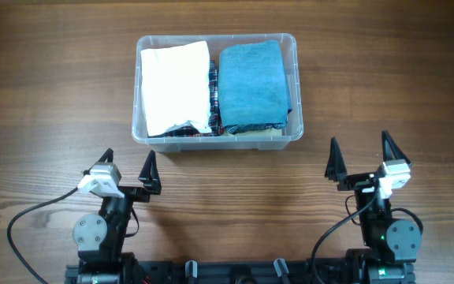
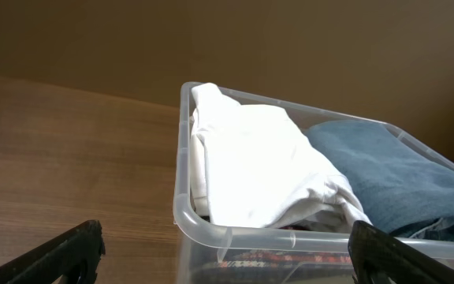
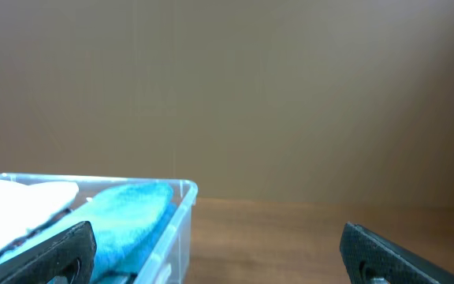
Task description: Pack container
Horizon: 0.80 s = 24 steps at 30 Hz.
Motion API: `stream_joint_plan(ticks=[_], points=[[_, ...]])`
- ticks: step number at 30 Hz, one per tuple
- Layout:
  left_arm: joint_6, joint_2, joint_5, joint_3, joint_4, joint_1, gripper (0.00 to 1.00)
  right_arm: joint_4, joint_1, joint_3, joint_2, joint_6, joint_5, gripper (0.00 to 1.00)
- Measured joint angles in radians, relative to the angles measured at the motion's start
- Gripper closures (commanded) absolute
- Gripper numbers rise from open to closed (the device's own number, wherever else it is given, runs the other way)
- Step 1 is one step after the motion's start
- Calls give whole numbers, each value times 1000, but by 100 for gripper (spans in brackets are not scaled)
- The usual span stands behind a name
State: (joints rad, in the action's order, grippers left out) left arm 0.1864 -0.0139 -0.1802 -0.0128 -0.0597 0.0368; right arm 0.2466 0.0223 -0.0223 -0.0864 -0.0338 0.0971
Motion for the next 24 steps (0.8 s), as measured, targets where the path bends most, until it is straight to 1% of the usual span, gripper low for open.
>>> stream_joint_plan(ticks=[9,18,24], points=[[0,0,0,0,0,0,0,-119,-13,16,65,1,0,0],[0,0,0,0,0,0,0,-241,-36,16,68,1,0,0],[0,0,0,0,0,0,0,-245,-63,16,68,1,0,0]])
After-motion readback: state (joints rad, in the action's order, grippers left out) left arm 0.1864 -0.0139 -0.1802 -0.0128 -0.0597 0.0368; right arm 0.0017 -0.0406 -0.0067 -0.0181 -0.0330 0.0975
